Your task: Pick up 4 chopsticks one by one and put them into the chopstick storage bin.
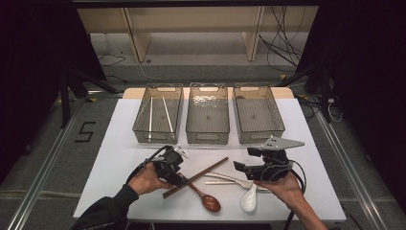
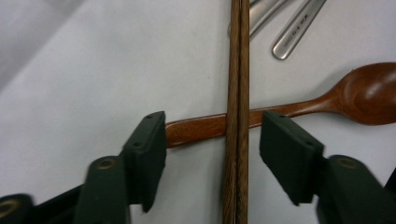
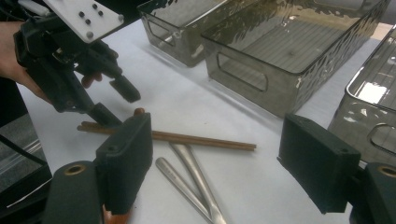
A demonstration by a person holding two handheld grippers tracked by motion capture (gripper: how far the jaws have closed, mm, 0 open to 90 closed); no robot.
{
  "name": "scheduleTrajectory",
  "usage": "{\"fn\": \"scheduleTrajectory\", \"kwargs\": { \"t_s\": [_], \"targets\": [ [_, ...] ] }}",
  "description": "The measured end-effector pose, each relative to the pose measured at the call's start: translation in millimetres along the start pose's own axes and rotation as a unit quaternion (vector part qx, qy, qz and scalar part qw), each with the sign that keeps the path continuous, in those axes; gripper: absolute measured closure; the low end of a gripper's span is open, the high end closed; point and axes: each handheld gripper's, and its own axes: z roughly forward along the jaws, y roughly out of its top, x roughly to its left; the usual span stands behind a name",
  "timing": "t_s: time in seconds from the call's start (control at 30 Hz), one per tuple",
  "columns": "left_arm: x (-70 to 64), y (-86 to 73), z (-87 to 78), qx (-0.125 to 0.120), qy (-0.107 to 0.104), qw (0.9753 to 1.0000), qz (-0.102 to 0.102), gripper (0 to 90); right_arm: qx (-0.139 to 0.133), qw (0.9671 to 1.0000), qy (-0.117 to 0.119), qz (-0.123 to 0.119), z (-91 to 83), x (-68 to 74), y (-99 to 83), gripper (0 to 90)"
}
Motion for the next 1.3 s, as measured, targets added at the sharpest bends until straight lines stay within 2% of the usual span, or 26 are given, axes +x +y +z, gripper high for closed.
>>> {"fn": "scheduleTrajectory", "kwargs": {
  "t_s": [0.1, 0.4, 0.5, 0.7, 1.0, 1.3],
  "targets": [
    [0.5, -0.2, 2.3, 0.0, 0.0, 1.0, -0.006, 50.3, 0.001, 1.0, -0.001, 0.0, -0.1, -0.1, -0.5, 26.7],
    [0.9, -1.3, 7.5, 0.013, -0.013, 0.9998, 0.0, 60.8, 0.001, 1.0, -0.002, 0.0, -0.8, -0.2, -0.6, 26.9],
    [1.1, -1.2, 8.0, 0.008, -0.015, 0.9999, -0.002, 64.8, 0.001, 1.0, -0.002, 0.001, -0.7, -0.7, -0.7, 26.9],
    [2.2, -3.0, 13.1, 0.021, -0.022, 0.9995, -0.01, 67.9, 0.003, 1.0, -0.001, 0.002, -0.3, -0.7, -0.4, 27.0],
    [2.4, -3.3, 13.4, 0.039, -0.025, 0.9989, -0.01, 73.7, 0.0, 1.0, -0.001, 0.001, -0.5, -1.1, -0.6, 27.0],
    [3.8, -4.1, 13.9, 0.046, -0.024, 0.9986, -0.011, 82.4, 0.004, 1.0, -0.002, 0.0, -0.4, -0.7, -0.5, 27.3]
  ]
}}
